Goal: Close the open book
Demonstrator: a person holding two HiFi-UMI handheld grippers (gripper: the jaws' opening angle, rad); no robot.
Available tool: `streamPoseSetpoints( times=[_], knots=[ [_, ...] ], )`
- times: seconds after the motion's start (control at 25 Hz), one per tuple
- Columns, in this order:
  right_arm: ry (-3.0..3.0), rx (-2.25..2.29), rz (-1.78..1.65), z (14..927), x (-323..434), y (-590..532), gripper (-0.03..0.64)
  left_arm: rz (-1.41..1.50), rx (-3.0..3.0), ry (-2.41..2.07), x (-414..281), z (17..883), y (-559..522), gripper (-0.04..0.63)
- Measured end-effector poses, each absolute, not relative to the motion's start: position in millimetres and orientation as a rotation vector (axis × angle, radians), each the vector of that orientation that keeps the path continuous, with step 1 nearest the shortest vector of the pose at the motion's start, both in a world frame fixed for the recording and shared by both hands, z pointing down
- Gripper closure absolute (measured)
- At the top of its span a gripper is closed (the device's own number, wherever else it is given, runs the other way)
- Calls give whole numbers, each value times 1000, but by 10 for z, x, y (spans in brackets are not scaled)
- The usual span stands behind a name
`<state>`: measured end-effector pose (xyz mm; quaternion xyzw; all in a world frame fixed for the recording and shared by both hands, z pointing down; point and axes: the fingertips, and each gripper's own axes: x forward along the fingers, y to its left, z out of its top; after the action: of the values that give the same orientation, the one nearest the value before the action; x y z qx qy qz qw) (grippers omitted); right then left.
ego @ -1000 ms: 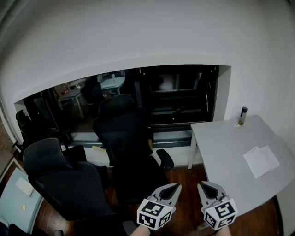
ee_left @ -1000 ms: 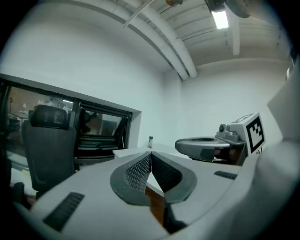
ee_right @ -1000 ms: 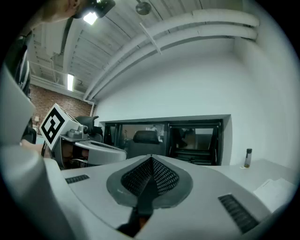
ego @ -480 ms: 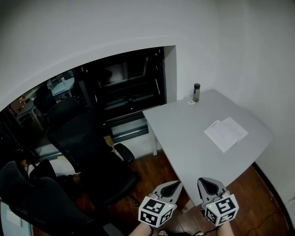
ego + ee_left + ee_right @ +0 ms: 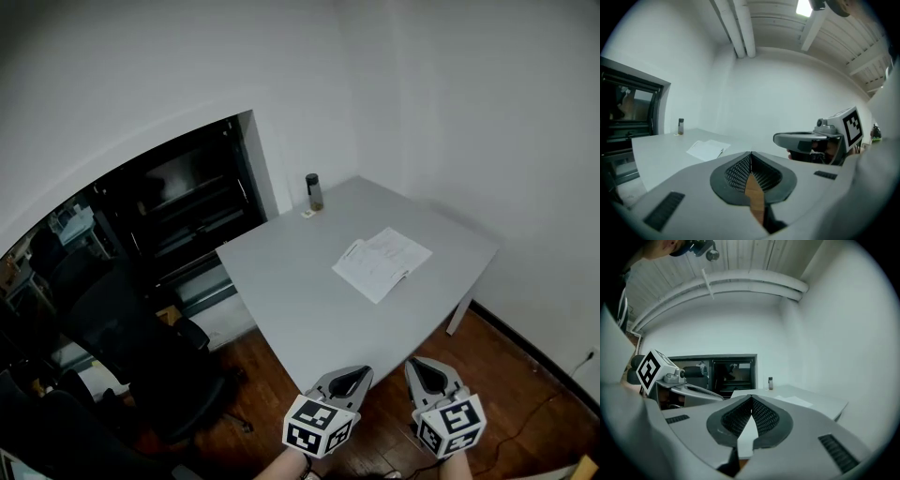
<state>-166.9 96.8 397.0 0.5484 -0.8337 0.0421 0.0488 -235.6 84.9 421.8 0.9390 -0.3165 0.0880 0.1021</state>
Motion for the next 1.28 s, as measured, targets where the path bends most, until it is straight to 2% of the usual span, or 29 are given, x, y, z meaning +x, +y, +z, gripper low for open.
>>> streamPoseSetpoints(
  times=[0.24, 0.48, 0.88, 1.28],
  knots=[
    [-2452, 1783, 168, 4142, -552, 1050, 612, 315, 2814, -816, -1226, 4279, 863, 591],
    [-2381, 1895, 202, 4232, 237, 977, 612, 361, 2842, -698, -422, 4353, 717, 591],
    [-2225, 1987, 219, 4360, 1294, 119, 612, 316, 2828, -602, 599, 4533, -322, 591],
    [-2192, 1927, 209, 4331, 1820, -1024, 612, 300, 2817, -603, 1198, 4583, -1402, 591]
  ],
)
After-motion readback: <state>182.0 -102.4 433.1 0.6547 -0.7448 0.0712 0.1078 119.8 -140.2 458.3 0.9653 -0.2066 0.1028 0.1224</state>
